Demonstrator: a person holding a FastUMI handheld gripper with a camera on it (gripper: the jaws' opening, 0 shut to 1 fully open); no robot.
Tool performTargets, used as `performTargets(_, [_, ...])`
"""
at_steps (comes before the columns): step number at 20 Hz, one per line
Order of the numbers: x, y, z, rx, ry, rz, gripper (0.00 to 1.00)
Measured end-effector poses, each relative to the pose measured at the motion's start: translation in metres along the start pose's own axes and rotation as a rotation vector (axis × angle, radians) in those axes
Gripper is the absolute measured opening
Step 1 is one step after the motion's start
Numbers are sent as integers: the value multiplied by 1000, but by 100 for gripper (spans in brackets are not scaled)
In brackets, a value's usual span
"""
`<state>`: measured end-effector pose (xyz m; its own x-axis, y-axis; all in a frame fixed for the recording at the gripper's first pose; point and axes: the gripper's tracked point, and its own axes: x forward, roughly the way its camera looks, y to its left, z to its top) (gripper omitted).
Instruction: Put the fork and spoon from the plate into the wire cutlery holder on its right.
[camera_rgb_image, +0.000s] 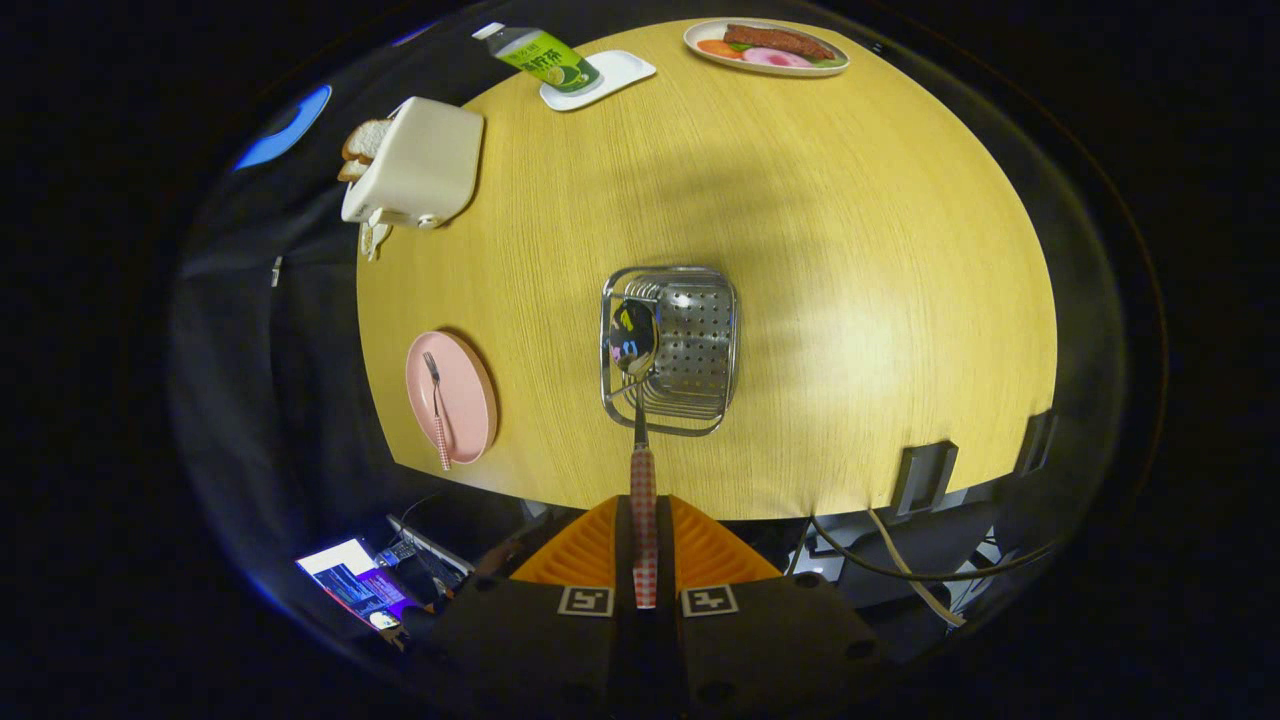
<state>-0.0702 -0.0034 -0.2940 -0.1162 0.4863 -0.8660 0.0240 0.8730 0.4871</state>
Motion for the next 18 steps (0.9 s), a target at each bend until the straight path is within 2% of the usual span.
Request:
performTargets(5, [-2,-7,-9,-32,-8,-3,10])
performTargets(10, [-4,-16,-3,45,-13,8,10])
performTargets(15, [13,-5,10,163,76,79,10])
performTargets(18, [20,-10,17,191,111,62,10])
